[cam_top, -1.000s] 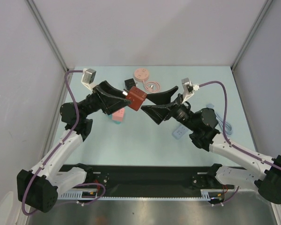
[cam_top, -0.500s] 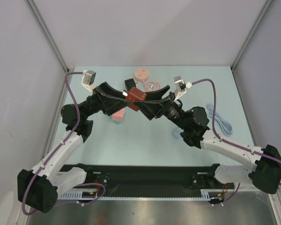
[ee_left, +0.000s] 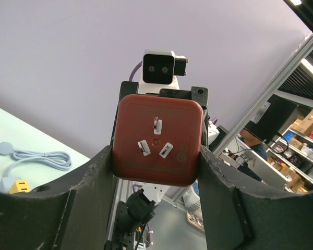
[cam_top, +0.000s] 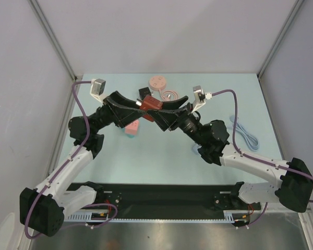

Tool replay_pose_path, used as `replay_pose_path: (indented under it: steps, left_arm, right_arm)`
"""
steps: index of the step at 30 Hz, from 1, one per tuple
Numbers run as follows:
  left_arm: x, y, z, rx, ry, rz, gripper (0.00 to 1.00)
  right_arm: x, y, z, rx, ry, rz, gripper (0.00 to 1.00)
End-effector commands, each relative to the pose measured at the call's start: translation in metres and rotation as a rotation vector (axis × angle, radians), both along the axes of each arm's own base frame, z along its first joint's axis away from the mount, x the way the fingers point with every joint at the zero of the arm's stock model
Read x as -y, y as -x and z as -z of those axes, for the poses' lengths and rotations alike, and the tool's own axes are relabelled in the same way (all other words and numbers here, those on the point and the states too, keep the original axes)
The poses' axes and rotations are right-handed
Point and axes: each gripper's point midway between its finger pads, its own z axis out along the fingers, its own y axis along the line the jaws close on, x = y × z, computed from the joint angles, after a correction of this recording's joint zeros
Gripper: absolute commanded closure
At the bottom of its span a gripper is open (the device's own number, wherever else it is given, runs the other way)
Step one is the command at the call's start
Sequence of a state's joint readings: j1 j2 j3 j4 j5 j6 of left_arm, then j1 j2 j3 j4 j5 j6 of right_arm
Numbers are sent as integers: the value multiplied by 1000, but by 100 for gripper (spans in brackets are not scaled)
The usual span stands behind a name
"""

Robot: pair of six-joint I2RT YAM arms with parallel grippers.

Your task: Insert the plug

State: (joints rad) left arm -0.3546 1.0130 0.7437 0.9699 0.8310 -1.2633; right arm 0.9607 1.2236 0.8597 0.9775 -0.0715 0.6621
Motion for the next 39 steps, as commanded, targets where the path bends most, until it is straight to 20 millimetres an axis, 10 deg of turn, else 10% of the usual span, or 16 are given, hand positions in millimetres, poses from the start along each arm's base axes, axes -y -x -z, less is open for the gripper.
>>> replay_pose_path:
  steps: [1, 7, 16, 17, 19, 20, 21, 26, 39]
  left_arm:
    - [1, 8, -2, 47, 11, -2, 58]
    - [0, -3, 20, -3, -73, -81, 11]
    - [1, -21, 55, -61, -230, -162, 0]
    - [1, -25, 72, -128, -293, -171, 0]
    - [-5, -38, 72, -65, -376, -261, 0]
    - [-9, -41, 88, -114, -444, -287, 0]
    - [-16, -47, 85, -65, -486, -345, 0]
    - [-40, -67, 103, -51, -650, -514, 0]
    - [-55, -70, 129, -116, -711, -587, 0]
  right_arm:
    - [9, 17, -36, 96, -109, -28, 96]
    - [28, 12, -35, 134, -105, -6, 100]
    - [75, -27, -5, 103, 152, 188, 100]
    - [76, -40, 28, 54, 323, 223, 100]
    - [96, -45, 24, 70, 442, 283, 100]
    - [110, -56, 59, 4, 612, 319, 100]
    - [122, -58, 48, -6, 655, 354, 100]
    - [179, -73, 121, -292, 1059, 374, 100]
    - [206, -70, 267, -549, 1582, 0, 100]
